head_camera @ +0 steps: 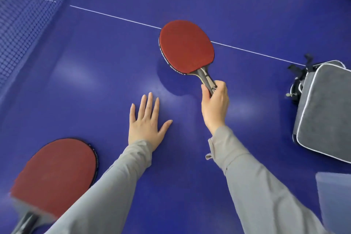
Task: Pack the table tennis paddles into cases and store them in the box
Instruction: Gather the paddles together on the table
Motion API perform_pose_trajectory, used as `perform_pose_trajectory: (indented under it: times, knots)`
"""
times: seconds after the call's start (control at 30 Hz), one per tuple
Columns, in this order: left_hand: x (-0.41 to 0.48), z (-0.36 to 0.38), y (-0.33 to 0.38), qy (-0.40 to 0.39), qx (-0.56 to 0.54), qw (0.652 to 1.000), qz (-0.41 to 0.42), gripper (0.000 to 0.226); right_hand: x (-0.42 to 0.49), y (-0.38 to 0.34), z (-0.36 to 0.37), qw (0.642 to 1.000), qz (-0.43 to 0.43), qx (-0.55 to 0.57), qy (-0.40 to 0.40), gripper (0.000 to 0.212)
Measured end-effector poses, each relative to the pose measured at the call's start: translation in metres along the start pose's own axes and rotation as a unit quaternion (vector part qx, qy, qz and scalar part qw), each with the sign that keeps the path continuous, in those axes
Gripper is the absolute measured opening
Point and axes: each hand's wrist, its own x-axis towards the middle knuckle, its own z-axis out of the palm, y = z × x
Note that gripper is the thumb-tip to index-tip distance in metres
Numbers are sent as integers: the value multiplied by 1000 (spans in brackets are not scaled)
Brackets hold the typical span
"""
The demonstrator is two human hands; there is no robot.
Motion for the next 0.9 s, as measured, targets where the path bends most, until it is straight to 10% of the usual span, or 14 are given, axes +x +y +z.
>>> perform_pose_trajectory:
  times: [0.2, 0.37, 0.53, 0.9]
  knots:
    - [-69, -42, -45, 6, -226, 972, 66, 54, -143, -10, -35, 987, 141, 62, 53, 23]
    - [-200, -34, -153, 156, -241, 951, -112, 48, -264, -27, -53, 964, 241, 89, 71, 20]
    - [-252, -8, -208, 53, -279, 931, -231, 69, -344, -46, -58, 951, 280, 99, 79, 17]
    - [-260, -8, -219, -86, -336, 907, -237, 24, -428, -87, -59, 940, 313, 134, 37, 14]
